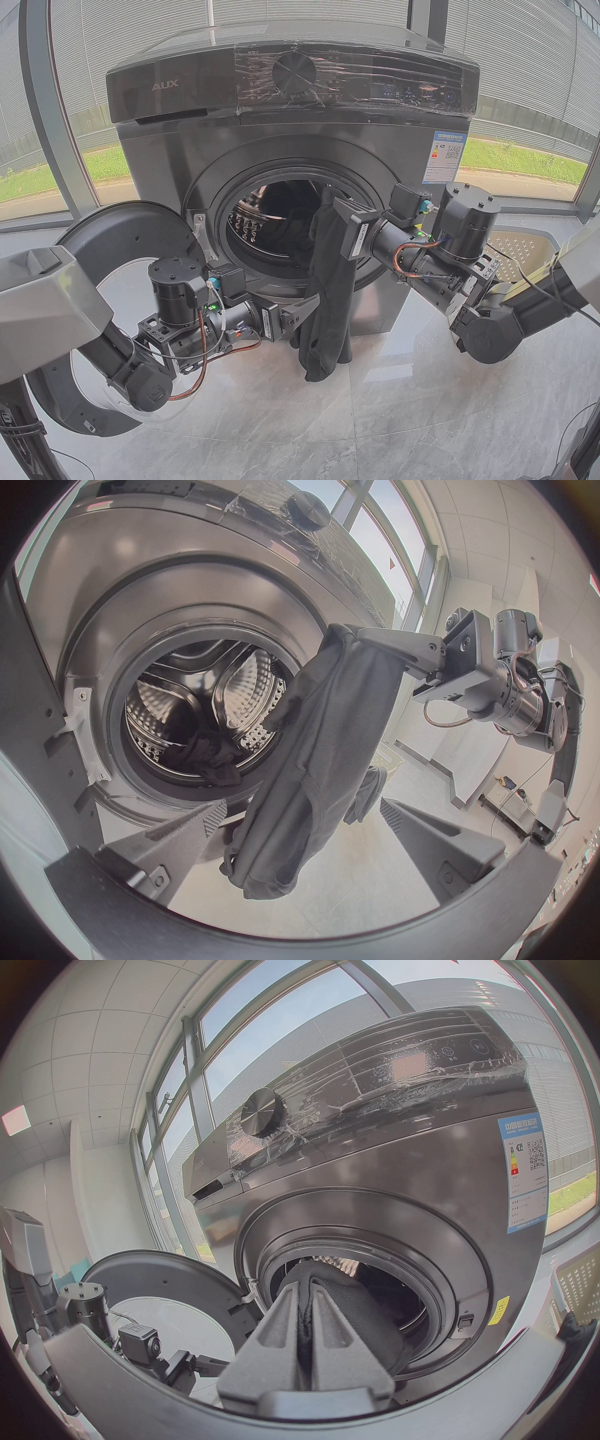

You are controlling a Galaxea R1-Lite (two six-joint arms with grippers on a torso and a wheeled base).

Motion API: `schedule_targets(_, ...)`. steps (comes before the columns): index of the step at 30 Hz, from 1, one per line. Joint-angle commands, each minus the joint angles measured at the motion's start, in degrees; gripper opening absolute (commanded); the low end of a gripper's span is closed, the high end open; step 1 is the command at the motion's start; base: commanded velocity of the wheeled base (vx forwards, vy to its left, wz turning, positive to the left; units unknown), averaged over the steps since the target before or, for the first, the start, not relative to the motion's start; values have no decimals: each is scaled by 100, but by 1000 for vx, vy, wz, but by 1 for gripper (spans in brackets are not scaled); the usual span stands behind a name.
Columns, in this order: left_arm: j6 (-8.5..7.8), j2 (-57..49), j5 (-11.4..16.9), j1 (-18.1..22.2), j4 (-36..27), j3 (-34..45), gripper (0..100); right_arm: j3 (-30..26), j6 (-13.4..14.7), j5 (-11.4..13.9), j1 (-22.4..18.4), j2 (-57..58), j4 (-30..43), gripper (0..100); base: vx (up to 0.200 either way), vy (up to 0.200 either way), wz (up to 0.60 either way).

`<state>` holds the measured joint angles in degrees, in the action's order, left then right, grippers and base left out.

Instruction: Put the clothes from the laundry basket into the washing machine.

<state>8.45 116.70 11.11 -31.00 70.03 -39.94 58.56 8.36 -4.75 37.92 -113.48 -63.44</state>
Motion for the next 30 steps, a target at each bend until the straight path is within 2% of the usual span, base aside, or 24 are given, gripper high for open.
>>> schedule_targets(1,34,186,67,-2,28,-128,100,-29,-1,1,22,2,-11,0,0,0,0)
schedule_targets(12,43,863,181,59,432,-471,100,-64,-1,1,145,2,-11,0,0,0,0)
schedule_targets(23,104,1241,155,15,441,-1060,100,-170,-1,1,207,2,-98,0,0,0,0)
schedule_targets(29,78,1637,67,15,757,-1429,100,-196,-10,1,233,-42,-134,0,0,0,0)
schedule_targets(30,78,1663,67,24,784,-1447,0,-196,-10,1,233,-42,-134,0,0,0,0)
